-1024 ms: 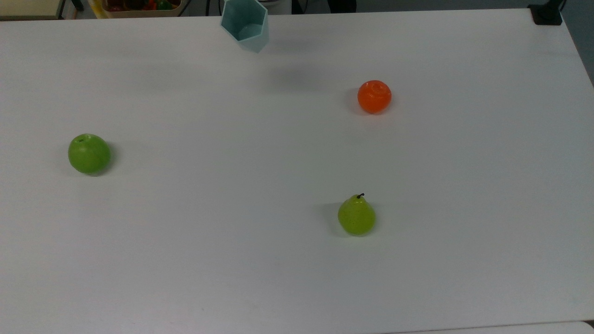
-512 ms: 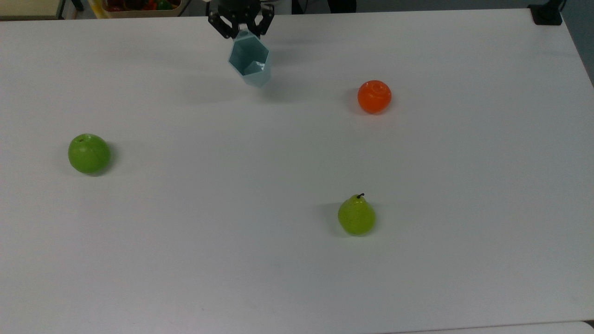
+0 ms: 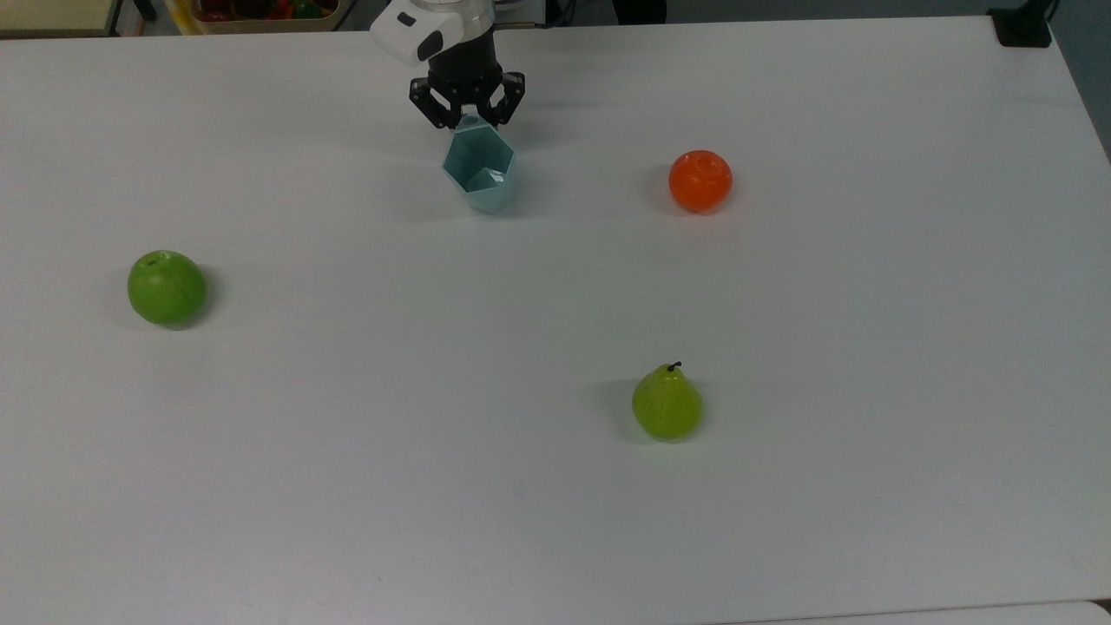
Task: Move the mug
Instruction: 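Lower the mug onto the table beside the orange and release it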
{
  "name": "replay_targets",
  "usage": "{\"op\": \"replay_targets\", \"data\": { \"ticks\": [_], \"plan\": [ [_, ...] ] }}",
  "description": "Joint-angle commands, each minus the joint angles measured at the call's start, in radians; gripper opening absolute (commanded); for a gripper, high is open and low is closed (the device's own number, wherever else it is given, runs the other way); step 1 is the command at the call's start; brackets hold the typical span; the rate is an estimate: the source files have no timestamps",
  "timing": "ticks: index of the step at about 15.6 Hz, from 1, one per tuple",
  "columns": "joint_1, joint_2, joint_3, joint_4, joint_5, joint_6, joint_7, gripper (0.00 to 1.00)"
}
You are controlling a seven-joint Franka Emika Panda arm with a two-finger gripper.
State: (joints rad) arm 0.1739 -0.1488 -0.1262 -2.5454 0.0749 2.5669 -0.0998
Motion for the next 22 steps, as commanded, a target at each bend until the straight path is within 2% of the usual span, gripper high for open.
{"op": "replay_targets", "data": {
  "ticks": [1,2,9,11,13,14,16,17,19,22],
  "plan": [
    [0.001,0.060,0.005,-0.010,-0.003,0.081,0.025,0.10],
    [-0.001,0.060,0.005,-0.009,-0.003,0.081,0.026,0.12],
    [0.001,0.058,0.028,-0.003,-0.003,0.076,0.057,0.52],
    [-0.002,0.054,0.045,-0.001,-0.003,0.069,0.075,0.66],
    [-0.004,0.046,0.063,0.019,-0.003,0.035,0.118,0.85],
    [-0.004,0.037,0.080,0.036,-0.004,-0.012,0.138,0.92],
    [-0.027,0.014,0.124,0.114,-0.009,-0.190,0.147,1.00],
    [-0.040,0.012,0.144,0.182,-0.023,-0.320,0.149,1.00],
    [-0.047,0.020,0.149,0.334,-0.053,-0.593,0.155,1.00],
    [-0.048,0.017,0.149,0.502,-0.053,-0.813,0.158,1.00]
  ]
}}
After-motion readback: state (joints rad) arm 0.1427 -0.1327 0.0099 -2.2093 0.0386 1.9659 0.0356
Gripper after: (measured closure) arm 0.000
